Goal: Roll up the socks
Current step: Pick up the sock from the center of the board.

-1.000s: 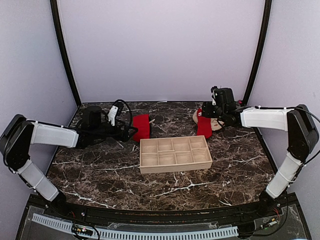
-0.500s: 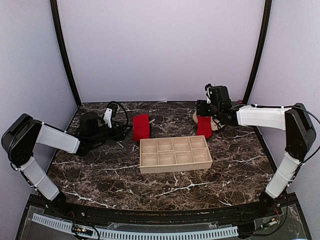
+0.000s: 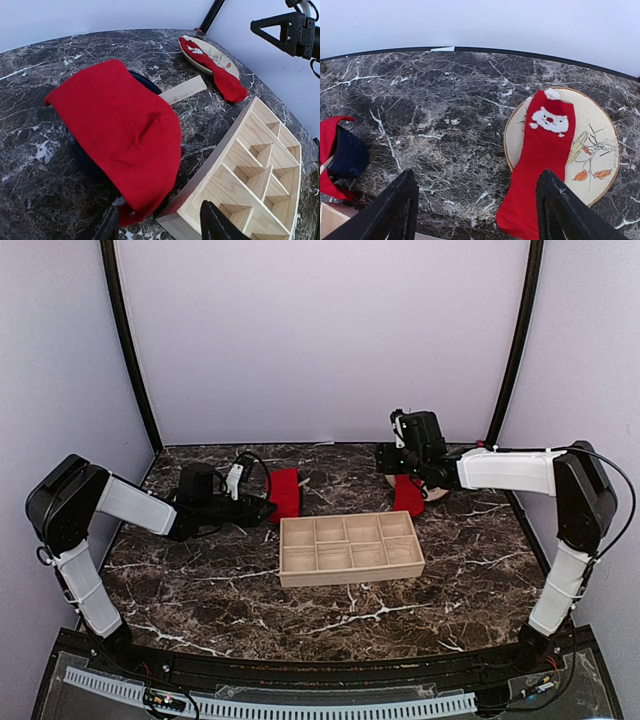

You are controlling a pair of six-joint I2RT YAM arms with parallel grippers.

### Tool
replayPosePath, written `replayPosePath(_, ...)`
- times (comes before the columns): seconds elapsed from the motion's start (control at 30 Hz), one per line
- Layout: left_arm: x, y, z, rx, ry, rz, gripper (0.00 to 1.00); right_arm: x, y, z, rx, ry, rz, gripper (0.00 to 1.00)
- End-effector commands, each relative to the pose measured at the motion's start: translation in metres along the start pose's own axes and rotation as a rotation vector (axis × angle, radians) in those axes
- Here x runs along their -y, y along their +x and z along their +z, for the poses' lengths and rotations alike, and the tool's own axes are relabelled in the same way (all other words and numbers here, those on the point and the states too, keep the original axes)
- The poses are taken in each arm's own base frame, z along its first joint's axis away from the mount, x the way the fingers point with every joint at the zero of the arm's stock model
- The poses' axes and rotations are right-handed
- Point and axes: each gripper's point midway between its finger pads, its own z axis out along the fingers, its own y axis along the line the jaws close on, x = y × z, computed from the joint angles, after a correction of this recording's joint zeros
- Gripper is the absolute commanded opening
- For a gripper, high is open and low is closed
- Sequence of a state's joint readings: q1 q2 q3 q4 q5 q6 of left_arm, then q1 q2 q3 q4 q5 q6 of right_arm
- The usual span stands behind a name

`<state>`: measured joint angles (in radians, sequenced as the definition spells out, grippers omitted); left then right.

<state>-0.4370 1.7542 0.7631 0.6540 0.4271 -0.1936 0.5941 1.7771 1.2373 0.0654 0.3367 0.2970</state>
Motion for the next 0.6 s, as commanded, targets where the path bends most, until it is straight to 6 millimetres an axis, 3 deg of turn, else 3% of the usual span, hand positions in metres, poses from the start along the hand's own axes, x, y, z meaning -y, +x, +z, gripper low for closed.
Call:
replayPosePath(0.0, 0.006, -0.005, 0.007, -0.012, 0.040, -0.010, 0.56, -0.022, -0.015, 0.004, 0.033, -0.042, 0.006, 0.74)
replayPosePath(0.37, 0.000, 0.001, 0.019, -0.048, 0.040, -0.025, 0.55, -0.046, -0.016, 0.016, 0.018, -0.077, -0.015, 0.74)
replayPosePath(0.57, 0.000, 0.006, 0.023, -0.067, 0.054, -0.034, 0.46, -0.050, -0.016, 0.019, 0.014, -0.081, -0.022, 0.74)
